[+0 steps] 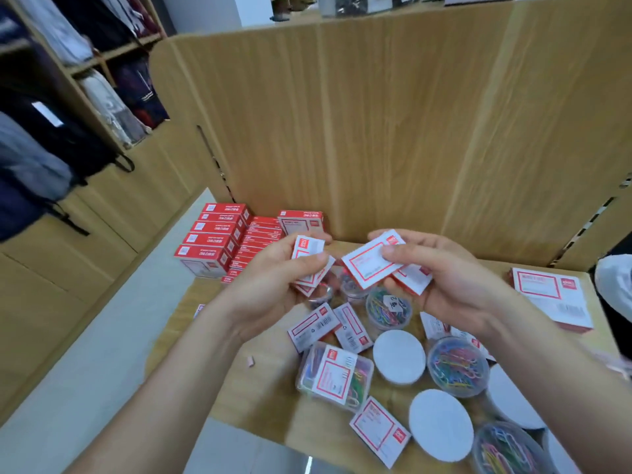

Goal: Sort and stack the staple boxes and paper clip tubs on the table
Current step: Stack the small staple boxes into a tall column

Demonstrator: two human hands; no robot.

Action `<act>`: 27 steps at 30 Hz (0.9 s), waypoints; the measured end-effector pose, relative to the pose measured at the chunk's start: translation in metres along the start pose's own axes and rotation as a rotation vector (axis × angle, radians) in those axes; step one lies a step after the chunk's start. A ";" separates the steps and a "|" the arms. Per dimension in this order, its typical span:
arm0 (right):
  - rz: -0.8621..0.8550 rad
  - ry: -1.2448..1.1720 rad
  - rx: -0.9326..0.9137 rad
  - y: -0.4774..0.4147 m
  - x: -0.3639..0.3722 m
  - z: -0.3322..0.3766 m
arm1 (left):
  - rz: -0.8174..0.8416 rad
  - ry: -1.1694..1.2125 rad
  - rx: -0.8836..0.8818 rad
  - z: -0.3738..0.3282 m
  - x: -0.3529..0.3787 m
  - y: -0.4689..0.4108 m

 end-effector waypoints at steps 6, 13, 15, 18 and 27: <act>0.067 0.098 0.076 -0.017 0.021 -0.016 | -0.156 -0.722 -0.257 0.040 -0.056 0.044; 0.024 0.132 0.145 -0.041 0.043 -0.034 | -0.215 -1.029 -0.164 0.067 -0.067 0.044; 0.009 0.125 0.158 -0.047 0.049 -0.038 | -0.186 -1.070 -0.125 0.069 -0.070 0.043; 0.012 0.146 0.170 -0.055 0.058 -0.042 | -0.290 -1.069 -0.003 0.066 -0.076 0.049; 0.060 0.235 0.184 -0.076 0.083 -0.046 | -0.277 -0.880 0.212 0.020 -0.059 0.063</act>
Point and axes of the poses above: each hand's wrist, its own y-axis away from the middle knuckle, its own x-axis out of the palm, z = x × y, the point moved 3 cm from there along -y, towards the middle knuckle, and after that the axes turned 10 degrees about z, right-handed, at the moved point
